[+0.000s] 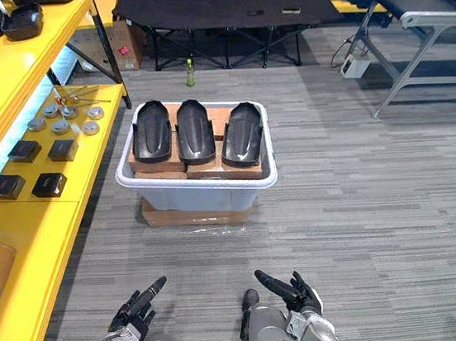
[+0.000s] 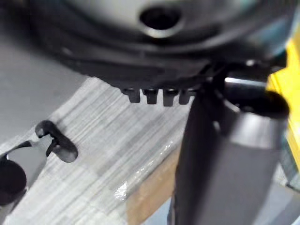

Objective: Walk over and take three plastic housings, then place them on the shelf

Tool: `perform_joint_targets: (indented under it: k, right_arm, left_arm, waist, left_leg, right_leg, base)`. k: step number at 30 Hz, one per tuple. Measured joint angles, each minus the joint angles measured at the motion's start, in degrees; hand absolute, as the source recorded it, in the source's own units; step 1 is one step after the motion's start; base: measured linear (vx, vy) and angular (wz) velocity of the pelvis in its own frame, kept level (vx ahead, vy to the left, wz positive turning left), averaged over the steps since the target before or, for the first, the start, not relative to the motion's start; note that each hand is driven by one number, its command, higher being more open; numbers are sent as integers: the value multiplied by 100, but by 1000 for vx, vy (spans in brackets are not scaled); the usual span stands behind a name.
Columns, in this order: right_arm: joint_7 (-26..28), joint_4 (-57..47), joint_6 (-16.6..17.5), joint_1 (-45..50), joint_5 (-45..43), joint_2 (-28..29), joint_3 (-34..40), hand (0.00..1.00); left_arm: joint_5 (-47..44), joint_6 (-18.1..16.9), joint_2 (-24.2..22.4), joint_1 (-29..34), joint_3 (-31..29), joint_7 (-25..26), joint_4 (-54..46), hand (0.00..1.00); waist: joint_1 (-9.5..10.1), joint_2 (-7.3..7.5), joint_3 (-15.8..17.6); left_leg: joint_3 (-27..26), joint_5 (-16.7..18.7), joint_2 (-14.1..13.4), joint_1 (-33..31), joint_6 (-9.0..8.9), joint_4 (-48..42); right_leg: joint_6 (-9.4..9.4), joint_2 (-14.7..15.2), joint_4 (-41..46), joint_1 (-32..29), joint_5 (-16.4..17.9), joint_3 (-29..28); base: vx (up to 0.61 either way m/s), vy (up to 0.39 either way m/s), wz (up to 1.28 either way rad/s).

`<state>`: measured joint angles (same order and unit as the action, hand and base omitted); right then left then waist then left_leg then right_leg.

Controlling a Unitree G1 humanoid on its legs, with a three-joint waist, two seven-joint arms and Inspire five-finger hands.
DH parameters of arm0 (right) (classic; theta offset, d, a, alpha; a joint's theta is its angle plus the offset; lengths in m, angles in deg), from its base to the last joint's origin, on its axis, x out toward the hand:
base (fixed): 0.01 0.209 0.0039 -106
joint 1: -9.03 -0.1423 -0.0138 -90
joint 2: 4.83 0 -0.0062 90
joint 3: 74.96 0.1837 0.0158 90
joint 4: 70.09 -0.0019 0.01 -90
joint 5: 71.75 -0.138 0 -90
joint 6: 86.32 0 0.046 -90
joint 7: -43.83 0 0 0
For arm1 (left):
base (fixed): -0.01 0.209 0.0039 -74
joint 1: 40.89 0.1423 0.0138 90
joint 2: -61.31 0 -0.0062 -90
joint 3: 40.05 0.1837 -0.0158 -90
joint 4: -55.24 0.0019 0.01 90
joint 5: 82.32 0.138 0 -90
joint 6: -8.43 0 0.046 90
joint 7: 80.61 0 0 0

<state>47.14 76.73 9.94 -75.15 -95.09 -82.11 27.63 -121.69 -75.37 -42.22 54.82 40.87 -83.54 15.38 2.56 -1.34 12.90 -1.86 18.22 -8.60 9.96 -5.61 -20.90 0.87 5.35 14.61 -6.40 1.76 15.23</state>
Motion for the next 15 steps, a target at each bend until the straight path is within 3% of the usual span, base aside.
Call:
perform_joint_targets:
  k: [3,4,5,7,8,9,10,11,12,13,15]
  right_arm:
    - [-27,120,-65,14,-13,-54,113,100]
    - [-42,126,-69,25,-12,-93,111,100]
    - [-51,143,-66,20,-4,-95,100,100]
    - [-114,269,-46,-6,4,-146,193,100]
    - [-117,306,-40,-8,3,-143,234,100]
    - [-123,311,-31,-6,-5,-135,266,100]
    - [-123,299,-17,-4,-6,-146,265,100]
    - [-122,295,-11,1,-8,-156,267,100]
    - [-152,310,-3,-2,4,-135,265,100]
    - [-145,267,8,-9,26,-21,233,100]
    - [-153,239,-8,-7,47,58,228,100]
  left_arm:
    - [-307,-198,-143,-11,-314,-35,-8,100]
    - [-316,-285,-175,-17,-358,-34,-8,100]
    - [-330,-316,-160,-23,-367,-44,-9,100]
    - [-333,-360,-139,-102,-360,-99,3,100]
    - [-331,-357,-132,-106,-357,-105,3,100]
    - [-306,-344,-131,-109,-337,-104,1,100]
    - [-298,-329,-145,-96,-279,-101,5,100]
    - [-298,-307,-158,-74,-252,-101,1,100]
    - [-303,-252,-153,-81,-275,-103,7,100]
    - [-301,-195,-42,-79,-276,-85,0,100]
    - [-291,-51,45,-153,-289,-24,19,100]
  waist:
    - [6,-36,-8]
    - [-19,-83,-14]
    - [-27,-122,-14]
    - [-41,-203,25]
    - [-41,-198,28]
    - [-46,-177,34]
    - [-93,-161,49]
    - [-121,-174,49]
    - [-77,-98,95]
    - [-52,96,63]
    - [-47,226,81]
  left_leg:
    - [209,-605,-115,-790,-111,-1859]
    - [193,-1100,-277,-1225,-213,-2728]
    - [138,-1186,-379,-1390,-212,-3121]
    - [-319,-773,-607,-1706,-160,-3509]
    - [-434,-680,-590,-1720,-158,-3289]
    - [-665,-601,-442,-1675,-206,-2399]
    - [-760,-666,-185,-1526,-209,-1039]
    - [-746,-818,-76,-1449,-205,-344]
    - [-875,-1006,105,-1209,133,334]
    - [-991,-1108,323,-1064,181,741]
    - [-1043,-1098,484,-1065,288,850]
  right_leg:
    - [-23,-60,-188,430,144,95]
    - [-61,-166,-432,685,163,154]
    - [-67,-193,-531,817,165,176]
    - [-103,-194,-796,1291,166,180]
    - [-80,-154,-840,1367,164,180]
    - [-5,-47,-903,1426,173,177]
    - [112,56,-926,1454,209,161]
    - [163,79,-928,1444,225,129]
    - [308,180,-953,1447,242,-32]
    - [452,303,-1122,1441,145,-123]
    - [512,442,-1211,1437,76,-122]
  base:
    - [208,-182,13]
    - [179,-91,12]
    - [286,-82,12]
    - [242,-29,2]
    - [191,55,-7]
    - [211,123,-4]
    - [199,157,-2]
    - [170,189,-14]
    - [169,167,-28]
    - [234,163,-30]
    - [214,116,-7]
